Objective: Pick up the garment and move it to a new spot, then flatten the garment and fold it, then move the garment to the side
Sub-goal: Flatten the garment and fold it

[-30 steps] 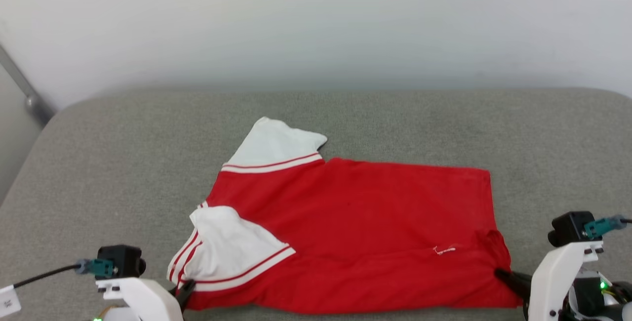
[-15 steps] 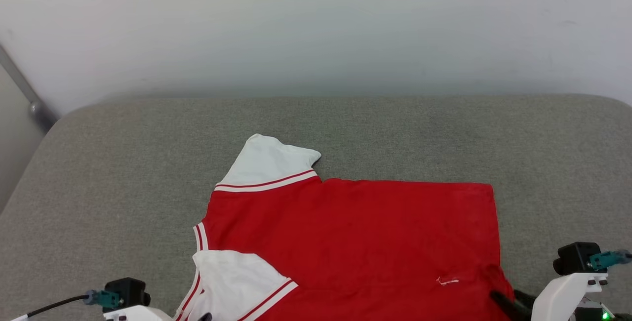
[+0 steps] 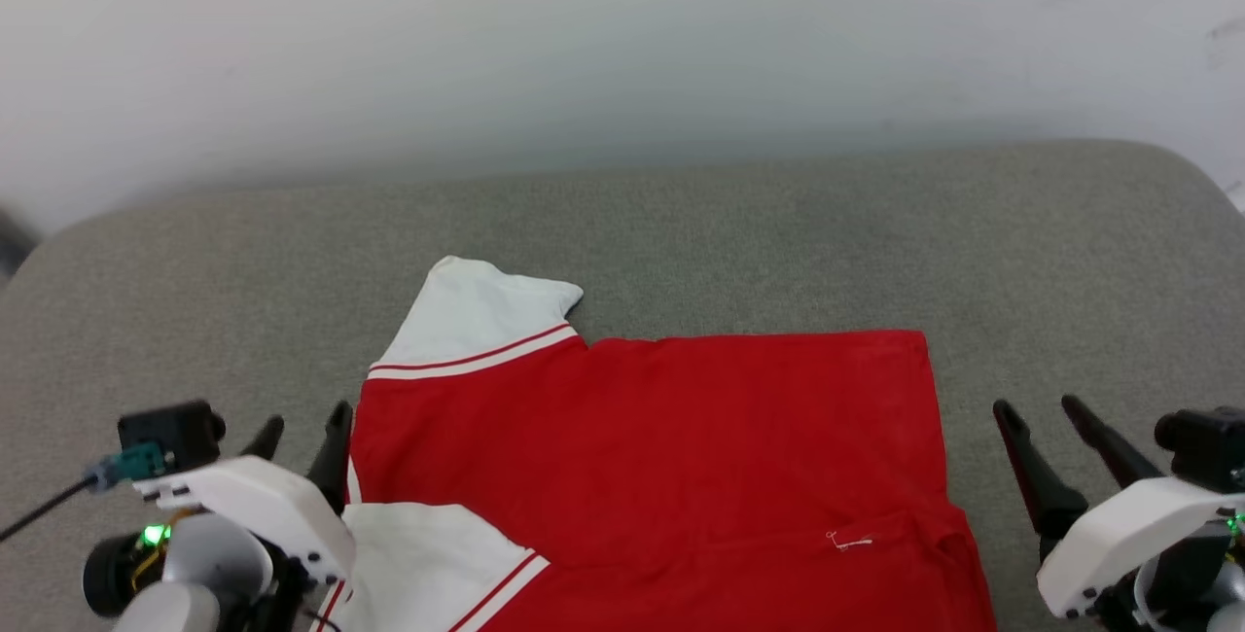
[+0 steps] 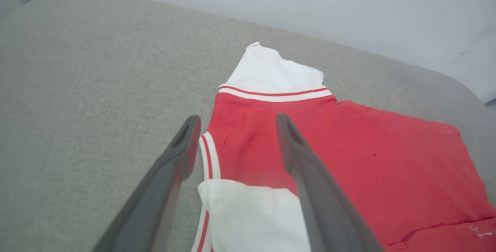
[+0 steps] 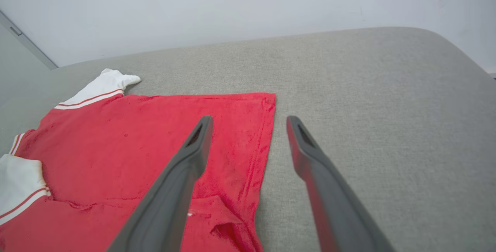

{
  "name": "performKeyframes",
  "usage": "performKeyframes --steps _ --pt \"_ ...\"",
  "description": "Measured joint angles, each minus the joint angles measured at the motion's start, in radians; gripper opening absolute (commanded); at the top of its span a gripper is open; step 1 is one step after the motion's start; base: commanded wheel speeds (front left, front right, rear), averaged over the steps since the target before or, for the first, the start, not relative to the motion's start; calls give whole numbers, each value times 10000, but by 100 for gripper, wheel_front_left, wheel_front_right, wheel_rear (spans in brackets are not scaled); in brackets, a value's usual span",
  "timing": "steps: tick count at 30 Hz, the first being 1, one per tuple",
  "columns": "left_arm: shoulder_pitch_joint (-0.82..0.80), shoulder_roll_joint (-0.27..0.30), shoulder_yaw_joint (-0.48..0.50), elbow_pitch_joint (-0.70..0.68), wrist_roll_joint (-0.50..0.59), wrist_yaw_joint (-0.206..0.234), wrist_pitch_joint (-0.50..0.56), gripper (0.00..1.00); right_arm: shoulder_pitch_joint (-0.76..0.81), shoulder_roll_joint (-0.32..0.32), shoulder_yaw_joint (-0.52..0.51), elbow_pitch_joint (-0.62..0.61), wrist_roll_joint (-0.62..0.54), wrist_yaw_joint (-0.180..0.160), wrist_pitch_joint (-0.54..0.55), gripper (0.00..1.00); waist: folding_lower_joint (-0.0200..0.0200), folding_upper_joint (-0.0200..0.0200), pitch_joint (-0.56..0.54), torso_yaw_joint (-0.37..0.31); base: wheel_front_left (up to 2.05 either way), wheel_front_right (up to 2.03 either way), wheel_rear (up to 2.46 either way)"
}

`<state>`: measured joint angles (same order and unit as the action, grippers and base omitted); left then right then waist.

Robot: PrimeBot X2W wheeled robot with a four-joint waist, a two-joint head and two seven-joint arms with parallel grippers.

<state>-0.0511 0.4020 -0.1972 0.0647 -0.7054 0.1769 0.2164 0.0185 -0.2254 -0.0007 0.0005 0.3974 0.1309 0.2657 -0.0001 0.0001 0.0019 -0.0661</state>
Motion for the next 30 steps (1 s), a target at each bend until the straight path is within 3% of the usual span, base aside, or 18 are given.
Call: performKeyframes --steps 8,14,23,30 --pt "-2423 201 180 384 345 -199 -395 100 -1158 366 -107 -1085 -725 0 -1294 100 1 0 1235 -432 0 0 0" --pt "-4282 591 205 1135 236 -627 270 100 -1900 485 109 -1448 -1062 0 -1791 100 3 0 2439 -859 0 0 0" --pt "-6455 1785 -84 2418 -405 -1599 3116 100 -2430 570 236 -1469 -1246 0 -2100 100 3 0 3775 -1634 0 0 0" --pt "-7289 2757 -456 2878 -754 -1693 5885 100 -2588 742 345 -1319 -1135 0 -2211 100 3 0 4525 -2144 0 0 0"
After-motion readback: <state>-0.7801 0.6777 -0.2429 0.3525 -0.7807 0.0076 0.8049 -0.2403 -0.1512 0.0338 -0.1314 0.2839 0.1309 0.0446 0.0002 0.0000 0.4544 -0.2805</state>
